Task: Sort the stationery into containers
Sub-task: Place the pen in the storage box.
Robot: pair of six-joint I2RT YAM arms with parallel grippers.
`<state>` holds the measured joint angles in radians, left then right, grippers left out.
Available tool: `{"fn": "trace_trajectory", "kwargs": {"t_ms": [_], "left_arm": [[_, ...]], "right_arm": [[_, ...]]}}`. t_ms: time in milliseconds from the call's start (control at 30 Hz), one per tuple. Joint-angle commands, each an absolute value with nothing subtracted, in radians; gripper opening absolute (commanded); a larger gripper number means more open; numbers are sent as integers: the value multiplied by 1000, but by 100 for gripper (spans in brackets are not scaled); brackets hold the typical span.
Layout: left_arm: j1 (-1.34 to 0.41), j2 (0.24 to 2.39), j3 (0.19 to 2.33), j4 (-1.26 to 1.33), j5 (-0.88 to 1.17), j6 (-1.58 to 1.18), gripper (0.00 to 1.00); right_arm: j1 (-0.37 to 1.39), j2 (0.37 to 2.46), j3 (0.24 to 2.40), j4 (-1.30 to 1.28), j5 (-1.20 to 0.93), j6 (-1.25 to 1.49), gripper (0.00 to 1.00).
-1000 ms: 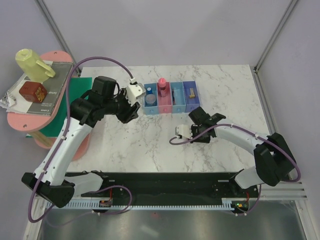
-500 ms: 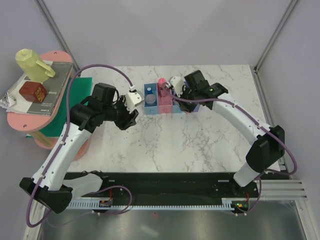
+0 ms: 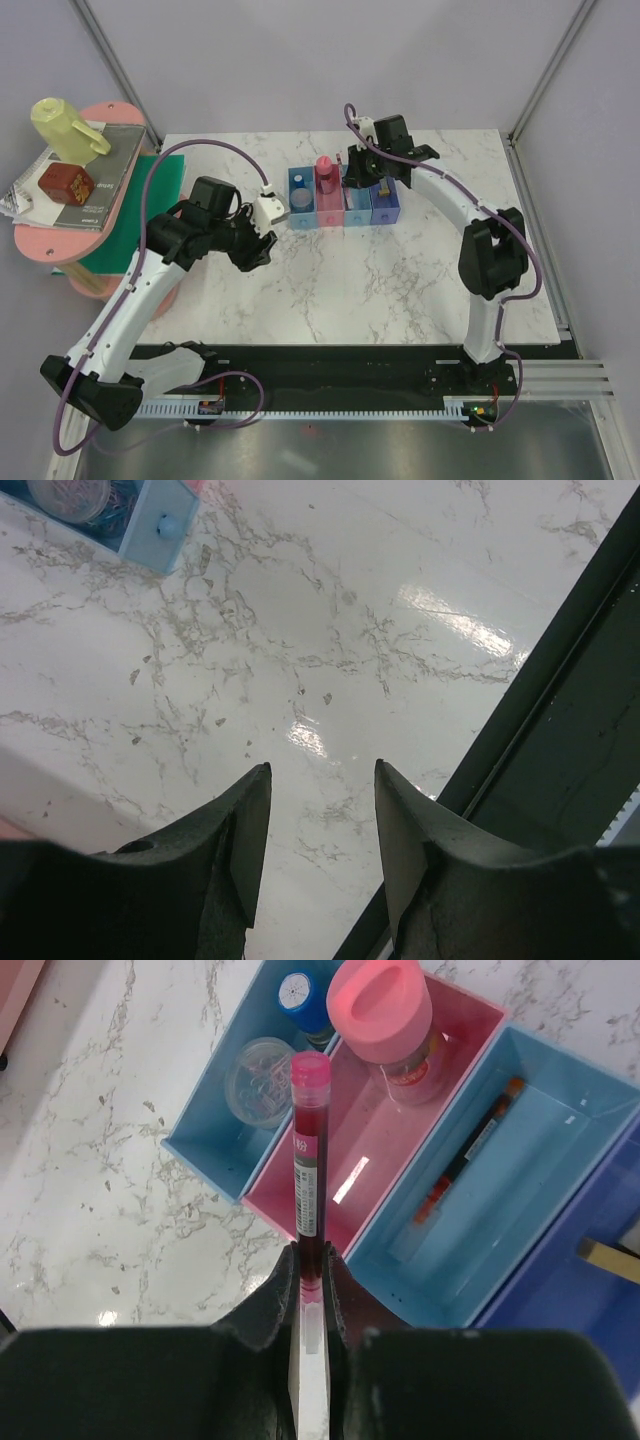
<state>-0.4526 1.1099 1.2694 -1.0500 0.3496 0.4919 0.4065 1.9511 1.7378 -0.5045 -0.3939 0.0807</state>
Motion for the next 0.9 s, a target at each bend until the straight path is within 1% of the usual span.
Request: {"fn": "trace_trajectory", "kwargs": {"t_ms": [0,167,333,600,800,867], "left_arm": [[-445,1112,1270,-1051,382,519,53],[-445,1118,1264,-1051,387,523,53],[-442,1131,1261,-1043,393,531,53],[-442,1144,1267,-1031,400,528,53],[-443,1138,1261,-1029,406,526,53],[-442,1135,1258,-1028,408,525,53]], "right_arm": [[394,2011,1761,-324,-448,164,0],[342,2065,1775,-247,-442,192,0],[307,2085,1758,-229,-425,170,0],[299,2114,1735,-221,-420,152,0],[301,2088,1668,-212,-414,134,0],[299,2080,1655,-212,-408,118,9]]}}
